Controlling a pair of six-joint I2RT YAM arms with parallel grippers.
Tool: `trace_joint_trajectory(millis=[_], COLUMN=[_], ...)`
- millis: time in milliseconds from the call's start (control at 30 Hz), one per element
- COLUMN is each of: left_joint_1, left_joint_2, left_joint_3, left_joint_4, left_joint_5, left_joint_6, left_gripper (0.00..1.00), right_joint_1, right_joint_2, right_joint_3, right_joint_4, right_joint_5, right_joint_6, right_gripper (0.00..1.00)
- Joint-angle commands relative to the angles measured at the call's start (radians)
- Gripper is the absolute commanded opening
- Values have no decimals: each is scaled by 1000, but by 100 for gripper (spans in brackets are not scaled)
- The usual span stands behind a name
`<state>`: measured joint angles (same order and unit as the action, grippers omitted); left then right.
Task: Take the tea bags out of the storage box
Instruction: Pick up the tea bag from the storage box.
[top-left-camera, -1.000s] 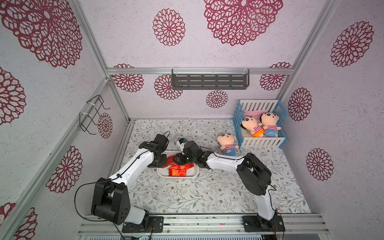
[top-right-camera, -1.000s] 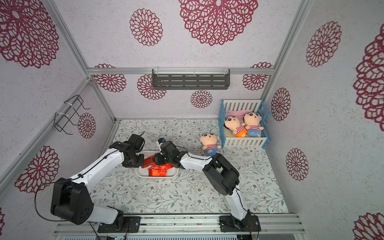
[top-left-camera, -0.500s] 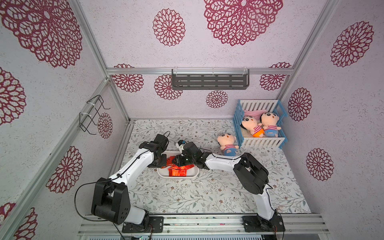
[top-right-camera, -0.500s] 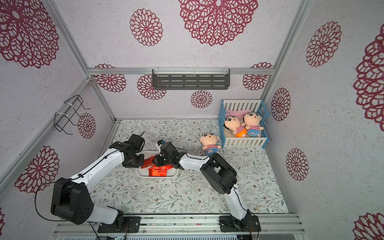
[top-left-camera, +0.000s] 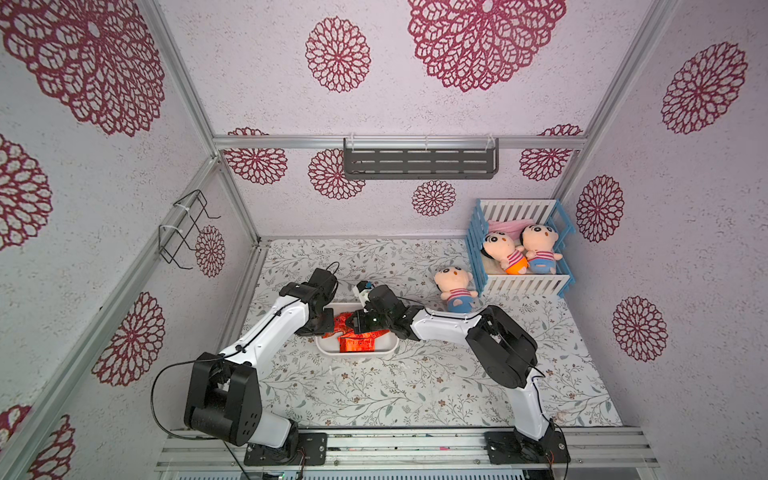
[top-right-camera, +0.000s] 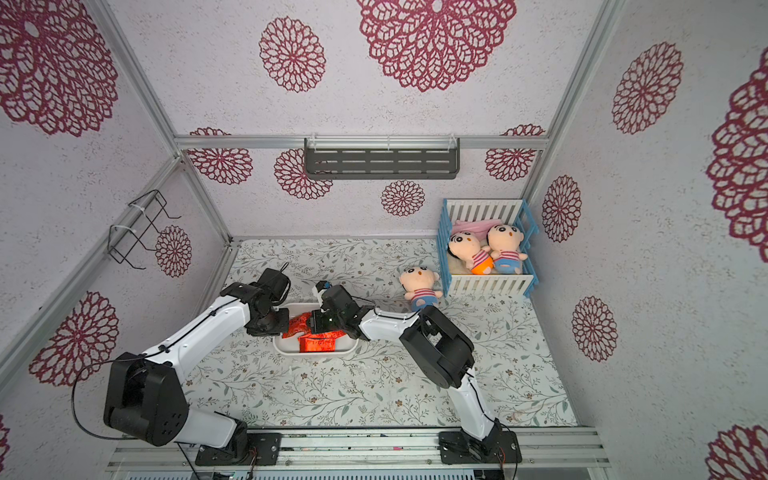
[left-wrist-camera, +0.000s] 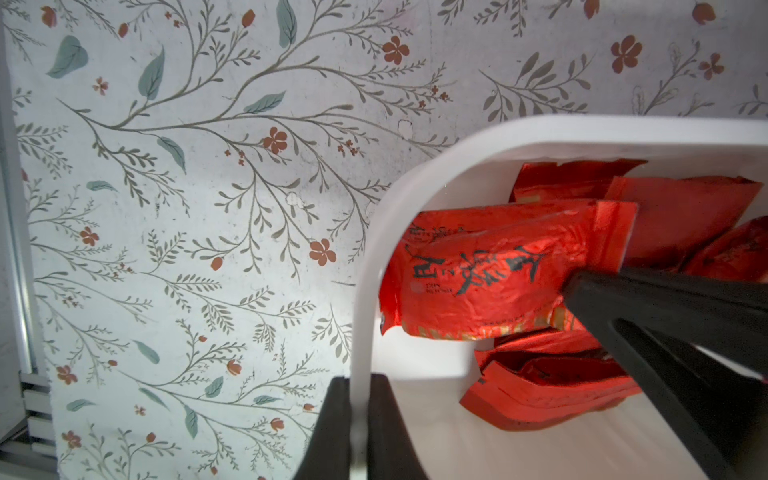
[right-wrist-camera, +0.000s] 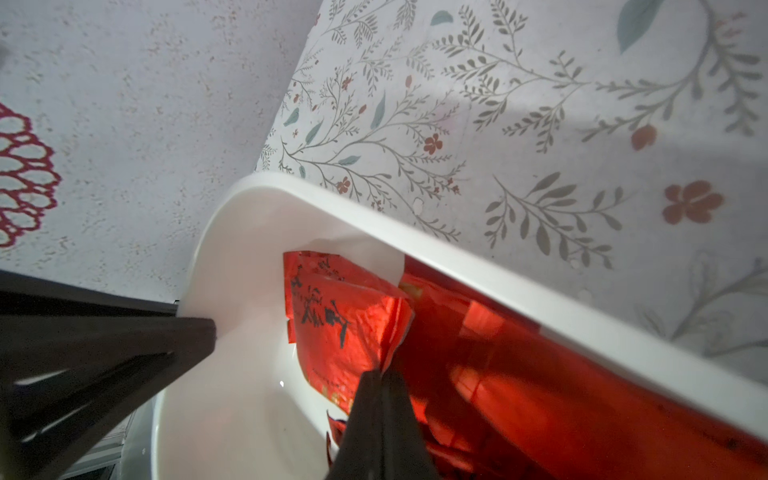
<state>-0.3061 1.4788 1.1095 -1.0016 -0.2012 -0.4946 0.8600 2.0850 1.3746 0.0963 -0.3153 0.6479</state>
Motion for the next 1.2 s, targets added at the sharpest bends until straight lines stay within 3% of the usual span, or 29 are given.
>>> trace_joint_trajectory(millis=[0, 333, 567, 1167], left_joint_1=[-7, -41, -50, -44], left_joint_2=[3, 17, 6, 42], left_joint_3=[-22, -174, -264, -287], left_joint_4=[92, 331, 470, 525], left_joint_5=[24, -71, -73, -61], left_joint_6=[-85, -93, -43, -15], left_gripper=[0, 0, 0, 0], right_joint_1=[-10, -18, -23, -97], right_joint_2=[-75, -134, -155, -282], right_joint_3=[-17, -100, -120, -224], right_joint_4=[42, 44, 43, 46], right_joint_5=[-4, -1, 0, 12], right_joint_6=[1, -17, -15, -25], right_gripper=[0, 0, 0, 0])
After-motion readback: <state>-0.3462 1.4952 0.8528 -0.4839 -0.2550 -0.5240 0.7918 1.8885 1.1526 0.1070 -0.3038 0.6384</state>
